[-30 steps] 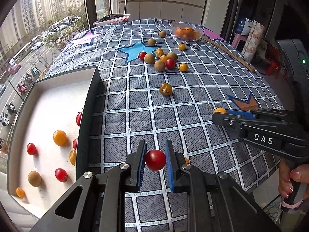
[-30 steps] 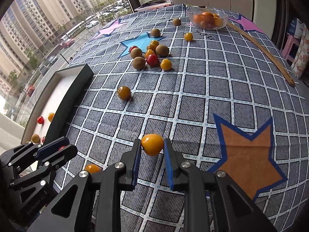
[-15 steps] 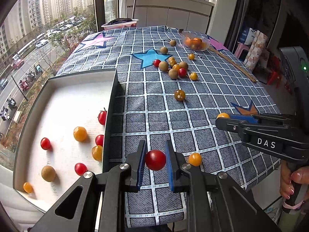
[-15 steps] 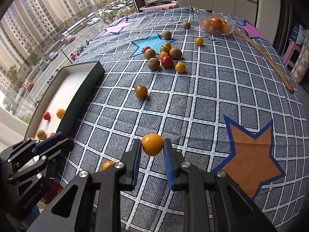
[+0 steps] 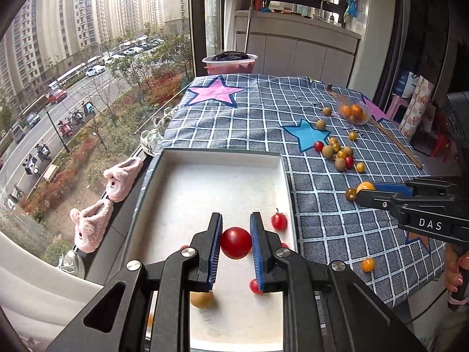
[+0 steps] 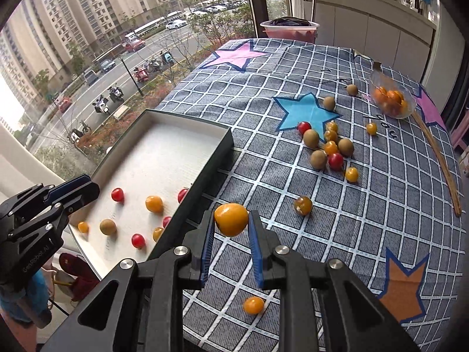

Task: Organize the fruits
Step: 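Carry the red and yellow tomatoes over the white tray, then open both tools to drop the tomatoes into the white tray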

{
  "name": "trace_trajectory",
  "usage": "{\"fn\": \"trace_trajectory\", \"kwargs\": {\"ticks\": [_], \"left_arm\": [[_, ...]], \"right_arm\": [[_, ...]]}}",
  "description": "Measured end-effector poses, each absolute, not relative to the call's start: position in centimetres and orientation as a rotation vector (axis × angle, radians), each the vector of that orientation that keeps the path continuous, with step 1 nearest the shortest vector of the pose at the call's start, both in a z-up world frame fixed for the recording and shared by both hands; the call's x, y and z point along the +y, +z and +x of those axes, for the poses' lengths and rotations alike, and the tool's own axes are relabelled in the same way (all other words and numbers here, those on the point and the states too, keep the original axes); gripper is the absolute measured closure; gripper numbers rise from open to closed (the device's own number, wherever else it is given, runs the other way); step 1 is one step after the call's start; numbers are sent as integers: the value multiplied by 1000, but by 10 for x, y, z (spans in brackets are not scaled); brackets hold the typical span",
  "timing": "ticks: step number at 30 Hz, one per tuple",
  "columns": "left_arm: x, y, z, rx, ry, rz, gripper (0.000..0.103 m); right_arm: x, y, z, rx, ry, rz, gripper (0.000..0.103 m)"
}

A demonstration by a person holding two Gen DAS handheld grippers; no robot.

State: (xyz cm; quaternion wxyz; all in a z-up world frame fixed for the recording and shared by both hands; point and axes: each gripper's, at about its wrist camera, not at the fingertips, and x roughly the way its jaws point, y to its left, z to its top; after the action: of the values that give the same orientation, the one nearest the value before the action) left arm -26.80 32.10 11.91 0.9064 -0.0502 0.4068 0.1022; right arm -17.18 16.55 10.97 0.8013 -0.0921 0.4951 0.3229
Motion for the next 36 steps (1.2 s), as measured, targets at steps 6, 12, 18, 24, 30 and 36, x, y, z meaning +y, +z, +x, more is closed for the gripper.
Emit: {"fn": "trace_trajectory", "kwargs": {"ticks": [6, 12, 18, 24, 30, 36], "left_arm": [[375, 127, -252, 834, 294, -111, 82], [397, 82, -219, 942, 322, -143, 82], [402, 41, -193, 1037, 332, -170, 82], [405, 22, -181, 1092, 347, -179, 82], [402, 17, -180, 1107, 349, -162, 82], [402, 15, -180, 1110, 351, -157, 82]], "right_arm": [[220, 118, -160, 1058, 750, -232, 78], [259, 94, -141, 1117, 757, -252, 78], [280, 56, -124, 1187, 752, -269, 78], [294, 25, -111, 1237, 741, -285, 78], [305, 14, -108, 1232, 736, -331, 77], [313, 14, -115, 1191, 737, -415, 77]]}}
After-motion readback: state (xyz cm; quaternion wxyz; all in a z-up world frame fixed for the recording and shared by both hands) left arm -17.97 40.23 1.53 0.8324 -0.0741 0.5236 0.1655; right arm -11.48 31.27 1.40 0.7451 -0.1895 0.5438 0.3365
